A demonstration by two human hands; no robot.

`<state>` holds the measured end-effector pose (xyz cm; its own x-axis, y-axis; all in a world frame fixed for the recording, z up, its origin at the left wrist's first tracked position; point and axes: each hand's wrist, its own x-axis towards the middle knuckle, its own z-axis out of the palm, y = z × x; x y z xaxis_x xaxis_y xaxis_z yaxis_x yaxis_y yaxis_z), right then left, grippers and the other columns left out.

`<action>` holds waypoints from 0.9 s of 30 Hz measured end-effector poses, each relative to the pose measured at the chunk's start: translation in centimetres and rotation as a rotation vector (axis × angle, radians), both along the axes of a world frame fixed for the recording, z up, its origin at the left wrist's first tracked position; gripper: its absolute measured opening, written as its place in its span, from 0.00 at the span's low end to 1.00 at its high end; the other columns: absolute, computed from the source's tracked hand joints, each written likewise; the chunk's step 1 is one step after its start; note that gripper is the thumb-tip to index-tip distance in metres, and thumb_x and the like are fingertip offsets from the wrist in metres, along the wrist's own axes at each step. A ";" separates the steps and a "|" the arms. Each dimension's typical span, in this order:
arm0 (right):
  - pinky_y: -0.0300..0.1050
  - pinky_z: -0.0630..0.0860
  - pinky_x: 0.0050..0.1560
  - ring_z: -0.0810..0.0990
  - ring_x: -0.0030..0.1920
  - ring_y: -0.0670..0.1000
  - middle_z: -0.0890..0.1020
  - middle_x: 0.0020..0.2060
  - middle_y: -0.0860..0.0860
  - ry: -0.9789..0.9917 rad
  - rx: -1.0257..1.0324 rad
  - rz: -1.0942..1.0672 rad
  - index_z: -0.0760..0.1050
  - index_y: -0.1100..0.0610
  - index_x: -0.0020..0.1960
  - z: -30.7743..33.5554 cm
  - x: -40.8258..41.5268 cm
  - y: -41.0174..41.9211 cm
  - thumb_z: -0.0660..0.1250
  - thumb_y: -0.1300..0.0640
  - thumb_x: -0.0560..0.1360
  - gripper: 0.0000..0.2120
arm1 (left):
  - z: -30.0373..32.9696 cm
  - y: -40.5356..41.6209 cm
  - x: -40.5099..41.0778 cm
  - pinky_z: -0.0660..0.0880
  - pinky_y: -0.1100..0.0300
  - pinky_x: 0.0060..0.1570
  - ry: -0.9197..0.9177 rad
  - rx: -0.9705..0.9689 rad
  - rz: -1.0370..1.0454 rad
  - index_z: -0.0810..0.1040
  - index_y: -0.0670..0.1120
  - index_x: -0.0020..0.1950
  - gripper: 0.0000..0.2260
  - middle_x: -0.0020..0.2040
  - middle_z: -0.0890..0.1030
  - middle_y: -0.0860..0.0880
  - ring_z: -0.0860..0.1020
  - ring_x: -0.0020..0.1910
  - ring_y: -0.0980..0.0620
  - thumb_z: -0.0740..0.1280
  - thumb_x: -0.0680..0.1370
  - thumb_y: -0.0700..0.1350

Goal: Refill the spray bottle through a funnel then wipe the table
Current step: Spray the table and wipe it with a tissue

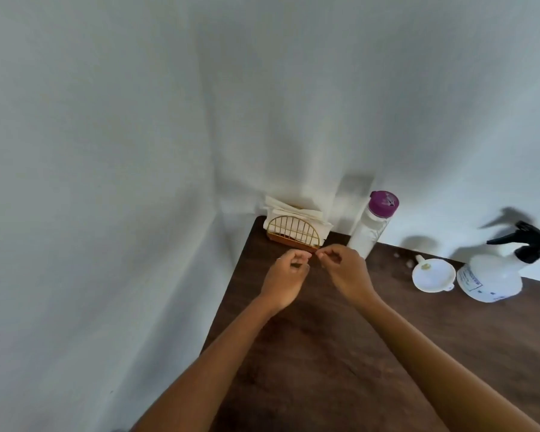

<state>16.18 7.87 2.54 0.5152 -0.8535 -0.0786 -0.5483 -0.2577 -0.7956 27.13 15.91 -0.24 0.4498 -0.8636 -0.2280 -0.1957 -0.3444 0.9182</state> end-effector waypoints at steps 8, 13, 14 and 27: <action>0.43 0.74 0.52 0.79 0.48 0.50 0.82 0.48 0.53 0.090 -0.229 -0.049 0.80 0.60 0.51 0.1 2.8 -3.7 0.65 0.63 0.75 0.07 | 0.1 -4.7 4.0 0.71 0.46 0.62 -0.406 -0.010 0.092 0.71 0.51 0.66 0.18 0.67 0.71 0.50 0.67 0.67 0.47 0.65 0.77 0.47; 0.42 0.72 0.47 0.80 0.48 0.54 0.79 0.51 0.54 0.182 -0.304 -0.067 0.79 0.59 0.52 -1.1 4.5 -6.8 0.64 0.65 0.74 0.09 | -0.3 -7.1 5.9 0.61 0.46 0.65 -0.639 0.065 -0.019 0.70 0.54 0.67 0.18 0.71 0.67 0.53 0.61 0.71 0.46 0.63 0.77 0.49; 0.43 0.72 0.46 0.79 0.48 0.54 0.79 0.51 0.55 0.199 -0.312 -0.059 0.79 0.59 0.52 -1.4 4.6 -7.2 0.64 0.65 0.74 0.09 | -0.3 -7.4 6.1 0.58 0.46 0.66 -0.657 0.063 -0.038 0.70 0.54 0.67 0.18 0.71 0.67 0.54 0.60 0.71 0.47 0.63 0.77 0.49; 0.52 0.75 0.40 0.77 0.42 0.59 0.78 0.45 0.58 0.183 -0.458 -0.072 0.74 0.62 0.51 -2.9 5.4 -8.7 0.60 0.71 0.71 0.11 | -1.5 -8.4 7.0 0.55 0.46 0.67 -0.712 0.023 -0.063 0.70 0.55 0.67 0.17 0.70 0.69 0.56 0.61 0.71 0.50 0.62 0.78 0.49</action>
<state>21.57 -0.81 -0.36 0.4661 -0.8546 0.2291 -0.6977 -0.5142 -0.4988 34.13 7.48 -1.75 0.4453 -0.8915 0.0837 -0.7652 -0.3304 0.5526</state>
